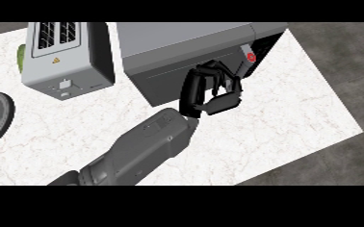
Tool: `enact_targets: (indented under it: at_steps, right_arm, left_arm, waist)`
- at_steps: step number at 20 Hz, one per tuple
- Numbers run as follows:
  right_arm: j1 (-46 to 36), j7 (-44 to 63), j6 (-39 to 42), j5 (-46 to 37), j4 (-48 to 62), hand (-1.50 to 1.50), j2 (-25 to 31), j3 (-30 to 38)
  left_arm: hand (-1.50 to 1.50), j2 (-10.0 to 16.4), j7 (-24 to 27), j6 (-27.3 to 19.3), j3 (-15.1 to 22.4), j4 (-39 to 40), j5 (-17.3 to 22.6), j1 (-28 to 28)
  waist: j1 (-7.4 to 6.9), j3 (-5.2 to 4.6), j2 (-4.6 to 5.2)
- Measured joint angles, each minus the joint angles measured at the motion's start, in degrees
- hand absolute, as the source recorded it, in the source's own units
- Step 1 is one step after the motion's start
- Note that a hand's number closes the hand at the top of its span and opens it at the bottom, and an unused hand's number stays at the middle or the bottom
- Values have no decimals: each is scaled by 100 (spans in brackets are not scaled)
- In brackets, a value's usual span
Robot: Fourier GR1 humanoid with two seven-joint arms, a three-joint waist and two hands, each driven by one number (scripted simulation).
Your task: Pick up the milk, place it into the microwave and close the microwave
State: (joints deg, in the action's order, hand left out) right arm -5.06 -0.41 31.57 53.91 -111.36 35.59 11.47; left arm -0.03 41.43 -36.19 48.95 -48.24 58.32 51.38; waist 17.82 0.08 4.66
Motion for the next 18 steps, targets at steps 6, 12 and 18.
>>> enact_targets:
  at_steps: [6, 12, 18]
  right_arm:
    - [-46, 60, 59, 149, 20, -150, 112, 45]
    - [-99, 100, 168, 303, 52, -150, 209, 63]
    - [-180, 116, 305, 578, 27, -150, 262, 28]
  left_arm:
    - [150, 0, 111, -3, 28, 37, 87, 10]
    - [150, 12, 219, 26, 86, 74, 132, 33]
    - [150, -1, 147, -117, 301, 289, 30, 163]
  waist:
    - [17, 4, -4]
    - [28, 13, 4]
    - [10, 30, -41]
